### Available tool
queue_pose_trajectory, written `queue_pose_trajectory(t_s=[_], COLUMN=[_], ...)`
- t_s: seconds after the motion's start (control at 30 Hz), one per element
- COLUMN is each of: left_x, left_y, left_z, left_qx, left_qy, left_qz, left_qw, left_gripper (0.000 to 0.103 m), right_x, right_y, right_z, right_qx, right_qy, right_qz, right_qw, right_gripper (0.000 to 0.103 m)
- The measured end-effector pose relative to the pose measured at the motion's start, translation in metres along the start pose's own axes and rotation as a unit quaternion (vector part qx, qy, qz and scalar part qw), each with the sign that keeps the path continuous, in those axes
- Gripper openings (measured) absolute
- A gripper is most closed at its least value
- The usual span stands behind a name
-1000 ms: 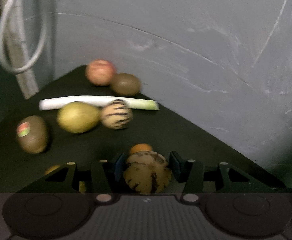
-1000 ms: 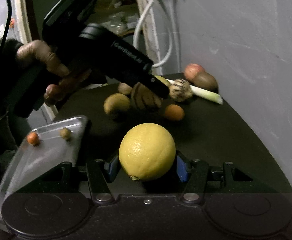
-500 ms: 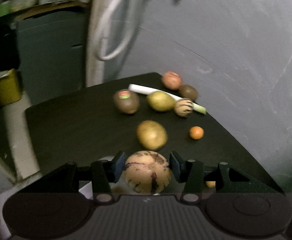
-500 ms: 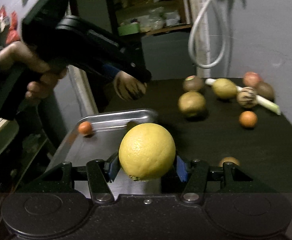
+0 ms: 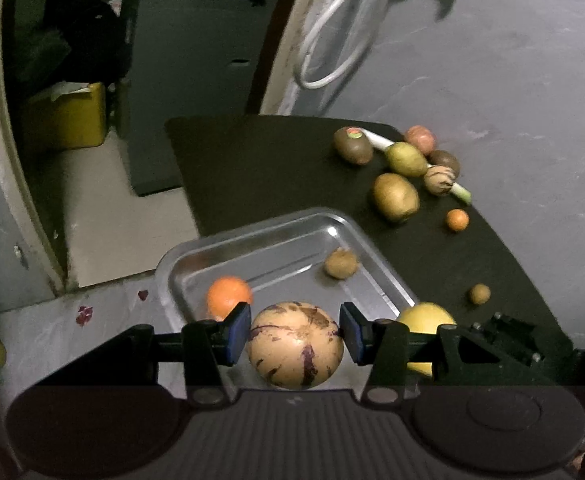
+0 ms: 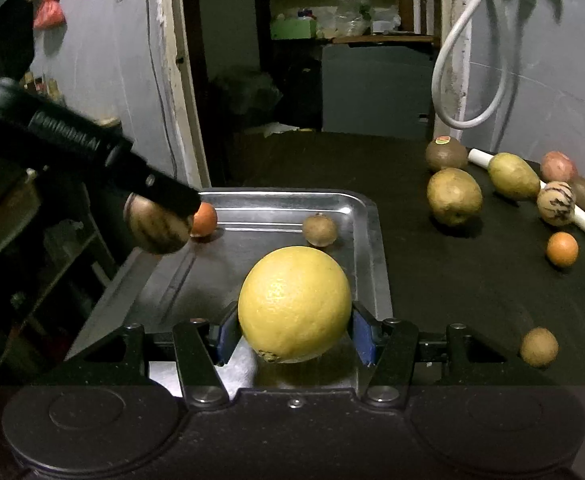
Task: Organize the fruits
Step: 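Carry the melon and lemon to the metal tray and release both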
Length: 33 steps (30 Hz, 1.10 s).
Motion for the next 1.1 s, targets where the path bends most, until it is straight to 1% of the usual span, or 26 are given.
queue_pose_trajectory(t_s=[0.13,0.4,0.67,0.7,0.8,0.9,0.97,1.0,1.03,1.07,1.1], left_x=[-0.005,0.001,0.0,0.0,-0.001,0.0,0.001,0.003,0.004,0.006,0.007], left_y=[0.007,0.021,0.027,0.028,0.028,0.025,0.022,0.02,0.018,0.014,0.009], left_z=[-0.01,-0.016,-0.017,-0.016,-0.015,-0.015,-0.016,-0.017,-0.018,-0.019,-0.02], left_qx=[0.006,0.003,-0.005,-0.005,-0.004,0.0,0.003,0.005,0.007,0.01,0.015], left_qy=[0.002,0.029,0.025,0.022,0.011,0.007,0.002,-0.001,-0.004,-0.006,-0.01], left_qz=[0.008,0.021,0.022,0.022,0.019,0.017,0.016,0.017,0.017,0.018,0.022], left_qw=[0.9999,0.9993,0.9994,0.9995,0.9997,0.9998,0.9999,0.9998,0.9998,0.9998,0.9996], left_gripper=[0.052,0.052,0.054,0.054,0.054,0.062,0.07,0.071,0.075,0.082,0.085], right_x=[-0.003,-0.008,-0.007,-0.006,-0.004,0.0,0.004,0.006,0.009,0.01,0.013], right_y=[0.009,0.016,0.015,0.014,0.006,-0.007,-0.019,-0.026,-0.035,-0.044,-0.053], right_z=[0.0,-0.002,-0.002,-0.002,-0.002,-0.004,-0.004,-0.004,-0.005,-0.006,-0.007], right_qx=[-0.005,-0.01,-0.013,-0.014,-0.006,-0.002,0.002,0.005,0.008,0.011,0.013], right_qy=[-0.013,-0.023,-0.023,-0.02,-0.011,-0.002,0.006,0.01,0.014,0.017,0.02], right_qz=[-0.008,-0.013,-0.014,-0.014,-0.017,-0.023,-0.028,-0.031,-0.035,-0.039,-0.044], right_qw=[1.0,1.0,1.0,1.0,1.0,1.0,1.0,0.999,0.999,0.999,0.999], right_gripper=[0.058,0.058,0.059,0.06,0.068,0.072,0.075,0.077,0.08,0.082,0.085])
Point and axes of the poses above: each gripper's, at about its wrist camera, not at the fingertips, and y roughly the way its jaws point, x to its right, z to its top, the point moved 6 cm from there along y, roughly the way its jaws point, and after that the axes turned 6 degrees about -z, right-handed, at the moved point
